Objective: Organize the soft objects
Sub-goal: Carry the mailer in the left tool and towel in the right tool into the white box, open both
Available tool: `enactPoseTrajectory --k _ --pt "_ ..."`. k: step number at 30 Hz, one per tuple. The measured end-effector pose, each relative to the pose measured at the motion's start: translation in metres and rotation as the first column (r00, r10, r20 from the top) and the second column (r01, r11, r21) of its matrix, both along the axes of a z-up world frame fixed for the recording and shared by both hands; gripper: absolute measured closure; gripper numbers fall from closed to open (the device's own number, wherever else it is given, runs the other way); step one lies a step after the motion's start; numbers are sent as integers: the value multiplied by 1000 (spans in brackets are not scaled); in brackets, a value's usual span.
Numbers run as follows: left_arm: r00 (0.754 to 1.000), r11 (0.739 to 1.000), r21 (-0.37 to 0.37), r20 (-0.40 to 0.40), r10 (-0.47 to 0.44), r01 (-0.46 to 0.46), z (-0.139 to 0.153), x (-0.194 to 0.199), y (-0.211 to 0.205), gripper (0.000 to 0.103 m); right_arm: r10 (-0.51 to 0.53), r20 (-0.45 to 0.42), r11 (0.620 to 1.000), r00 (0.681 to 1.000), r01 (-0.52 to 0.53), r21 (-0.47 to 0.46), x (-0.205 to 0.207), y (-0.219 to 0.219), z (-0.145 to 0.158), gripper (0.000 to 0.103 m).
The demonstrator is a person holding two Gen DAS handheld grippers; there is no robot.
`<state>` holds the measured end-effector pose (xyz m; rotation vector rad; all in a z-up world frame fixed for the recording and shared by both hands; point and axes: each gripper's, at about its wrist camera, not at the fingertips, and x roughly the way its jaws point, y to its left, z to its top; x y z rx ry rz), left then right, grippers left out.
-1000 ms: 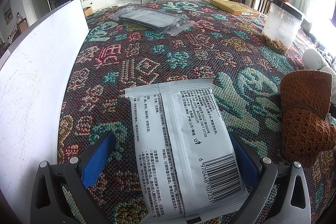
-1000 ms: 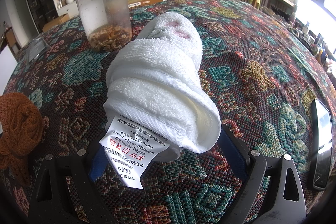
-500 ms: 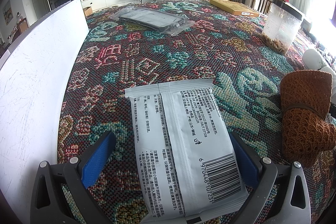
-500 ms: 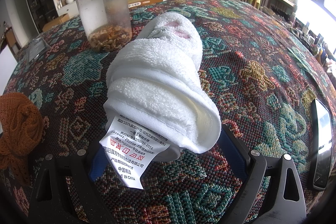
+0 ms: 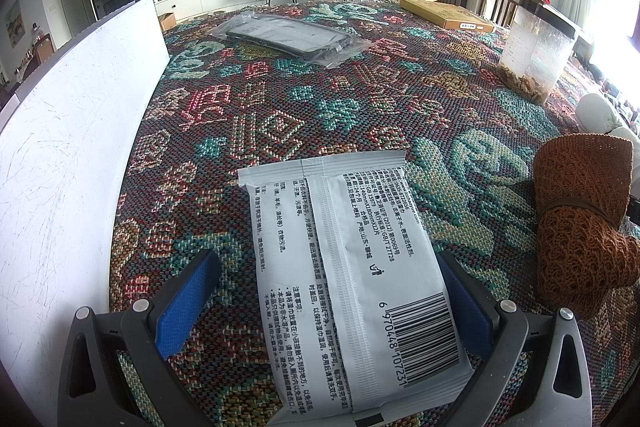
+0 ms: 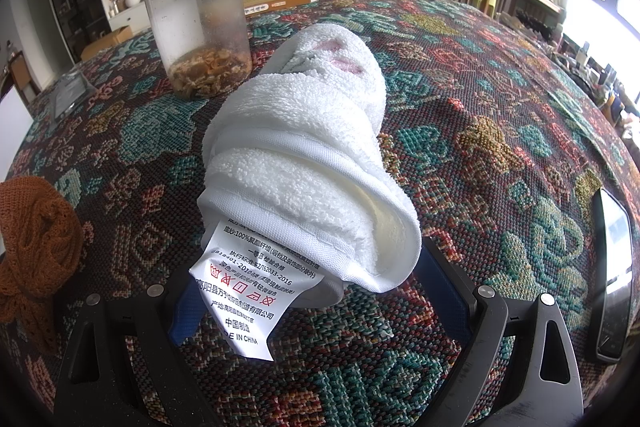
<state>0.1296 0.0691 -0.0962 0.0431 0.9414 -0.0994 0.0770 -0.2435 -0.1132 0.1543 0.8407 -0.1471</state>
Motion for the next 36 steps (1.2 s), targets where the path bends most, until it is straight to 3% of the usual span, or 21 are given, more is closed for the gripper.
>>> enactPoseTrajectory --k 15,19,21,25,26,27,28,29,32,36 --pt "1000 1000 3 0 1 -1 0 1 -1 0 17 8 1000 1000 -17 17 -3 -3 0 9" --pt "1000 1000 3 0 1 -1 -1 1 -1 0 -31 138 989 990 10 150 -21 -21 19 10" --pt "1000 1000 4 -7 1 -1 0 1 0 0 -48 160 987 986 22 159 -14 -27 32 10" --pt "997 1000 6 -69 -19 20 2 3 -5 2 6 18 995 1000 -8 102 45 -22 41 10" --pt "997 1000 9 -76 -29 30 3 1 -7 8 33 -33 995 999 -30 92 60 -20 37 15" --pt "996 999 4 -74 -54 54 7 -3 -9 29 67 -79 993 995 -58 105 71 -20 31 27" --pt "995 998 14 -71 -67 68 12 -7 -11 36 80 -111 991 991 -66 118 75 -22 26 55" --pt "995 997 19 -72 -74 75 17 -11 -13 37 71 -119 993 990 -58 107 74 -21 26 56" --pt "996 994 -77 -18 -85 84 39 -26 -5 37 66 -64 997 996 -63 44 51 -13 45 56" --pt "996 971 -223 50 -74 84 85 -49 11 37 118 53 993 992 -119 25 13 9 101 56"
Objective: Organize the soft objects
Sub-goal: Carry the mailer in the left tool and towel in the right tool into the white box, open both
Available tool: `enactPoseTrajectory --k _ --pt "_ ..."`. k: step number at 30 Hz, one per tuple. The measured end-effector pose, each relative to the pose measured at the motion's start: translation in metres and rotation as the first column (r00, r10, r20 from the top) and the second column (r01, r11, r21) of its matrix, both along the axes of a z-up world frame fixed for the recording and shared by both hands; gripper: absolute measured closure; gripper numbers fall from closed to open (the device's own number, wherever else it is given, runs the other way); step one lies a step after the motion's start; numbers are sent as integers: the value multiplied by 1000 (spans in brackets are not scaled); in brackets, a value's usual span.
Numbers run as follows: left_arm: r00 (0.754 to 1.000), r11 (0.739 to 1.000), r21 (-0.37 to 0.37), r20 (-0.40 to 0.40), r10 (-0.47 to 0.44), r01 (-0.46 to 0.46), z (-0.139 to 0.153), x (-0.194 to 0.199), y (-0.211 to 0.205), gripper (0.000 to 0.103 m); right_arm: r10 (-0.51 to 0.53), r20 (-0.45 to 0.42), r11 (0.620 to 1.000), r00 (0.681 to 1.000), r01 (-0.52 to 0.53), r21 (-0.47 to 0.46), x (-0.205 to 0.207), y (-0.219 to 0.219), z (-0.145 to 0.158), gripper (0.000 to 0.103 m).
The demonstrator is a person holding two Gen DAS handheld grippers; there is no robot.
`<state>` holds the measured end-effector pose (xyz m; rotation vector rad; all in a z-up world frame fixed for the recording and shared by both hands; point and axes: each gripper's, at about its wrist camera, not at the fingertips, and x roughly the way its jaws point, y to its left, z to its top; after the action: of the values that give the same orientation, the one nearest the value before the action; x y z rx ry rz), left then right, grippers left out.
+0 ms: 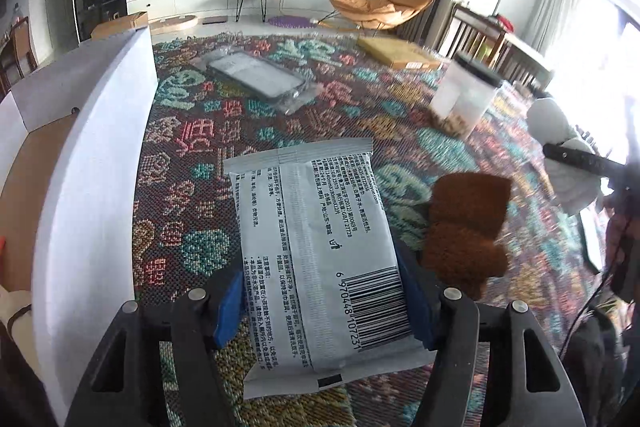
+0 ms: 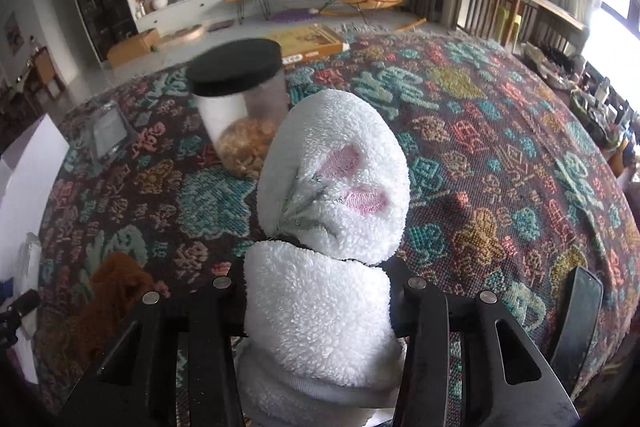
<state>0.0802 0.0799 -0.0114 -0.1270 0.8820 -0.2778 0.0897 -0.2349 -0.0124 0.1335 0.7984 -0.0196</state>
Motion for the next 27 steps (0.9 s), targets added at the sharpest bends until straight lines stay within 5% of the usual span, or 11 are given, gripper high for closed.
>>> enactPoseTrajectory --k 5,9,12,15,17,21,24,27 --pt "996 998 -31 76 55 -53 60 -37 52 37 229 107 968 968 -238 82 -29 89 82 56" --pt "972 974 35 82 218 -222 80 -67 133 36 474 148 849 868 -495 184 -50 203 120 56" --pt "934 926 129 78 349 -356 75 -82 189 34 615 162 737 772 -635 230 -61 290 134 55" --pt "877 852 213 86 472 -479 66 -94 232 8 705 160 642 691 -718 267 -64 360 130 36" --pt "845 812 236 110 523 -534 61 -103 249 6 729 143 609 670 -729 311 -62 381 118 28" --pt "823 800 192 138 551 -568 54 -116 258 6 679 157 660 717 -690 299 -59 351 95 27" --pt "846 837 130 130 517 -531 48 -115 243 6 570 163 785 805 -592 184 -58 292 68 25" --pt "885 886 85 143 443 -457 48 -109 213 6 337 183 922 924 -363 136 -57 211 32 25"
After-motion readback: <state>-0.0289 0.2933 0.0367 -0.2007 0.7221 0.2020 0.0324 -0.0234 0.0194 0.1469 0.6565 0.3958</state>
